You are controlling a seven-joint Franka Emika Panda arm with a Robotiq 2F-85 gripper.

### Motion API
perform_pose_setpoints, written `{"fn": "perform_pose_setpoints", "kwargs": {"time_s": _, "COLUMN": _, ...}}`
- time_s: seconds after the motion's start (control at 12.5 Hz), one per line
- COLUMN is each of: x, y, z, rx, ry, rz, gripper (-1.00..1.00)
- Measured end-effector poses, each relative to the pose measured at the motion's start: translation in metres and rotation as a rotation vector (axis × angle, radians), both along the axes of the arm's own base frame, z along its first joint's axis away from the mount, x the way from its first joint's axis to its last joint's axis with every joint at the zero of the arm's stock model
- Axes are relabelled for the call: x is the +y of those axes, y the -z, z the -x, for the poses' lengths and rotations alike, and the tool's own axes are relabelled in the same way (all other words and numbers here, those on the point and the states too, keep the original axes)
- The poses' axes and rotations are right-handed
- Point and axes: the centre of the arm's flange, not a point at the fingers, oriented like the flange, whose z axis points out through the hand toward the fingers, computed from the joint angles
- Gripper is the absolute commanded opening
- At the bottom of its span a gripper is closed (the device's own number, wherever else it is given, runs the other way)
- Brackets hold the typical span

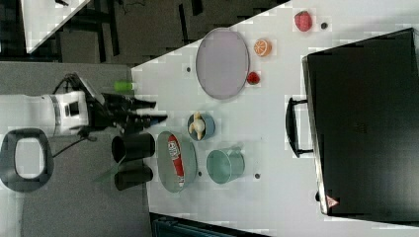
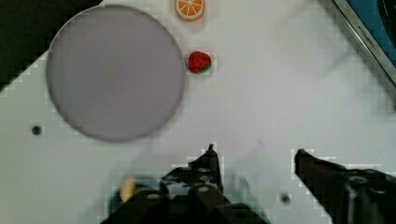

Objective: Pick ketchup from strainer and place it on the table

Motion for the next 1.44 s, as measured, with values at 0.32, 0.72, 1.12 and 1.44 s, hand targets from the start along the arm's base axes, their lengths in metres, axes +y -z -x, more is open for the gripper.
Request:
{"fn": "perform_pose_setpoints", "kwargs": {"time_s": 0.32, "x": -0.007, "y": -0.031, "z": 0.078, "rx": 0.074, "ry": 0.135, "rz": 0.003, "gripper": 1.00}}
{"fn": "perform_pose_setpoints", "kwargs": {"time_s": 0.72, "x": 0.070, "y": -0.078, "z": 0.078, "rx": -0.037, "ry": 0.018, "rz": 0.020, "gripper": 1.00}}
{"fn": "perform_pose_setpoints", "kwargs": {"time_s": 1.12, "x": 0.211, "y": -0.017, "z": 0.087, "rx": 0.031, "ry": -0.252, "rz": 0.042, "gripper": 1.00}}
{"fn": "perform_pose_setpoints", "kwargs": {"time_s": 1.44, "x": 0.294, "y": 0.021, "z": 0.110, "rx": 0.041, "ry": -0.415, "rz": 0.019, "gripper": 1.00}}
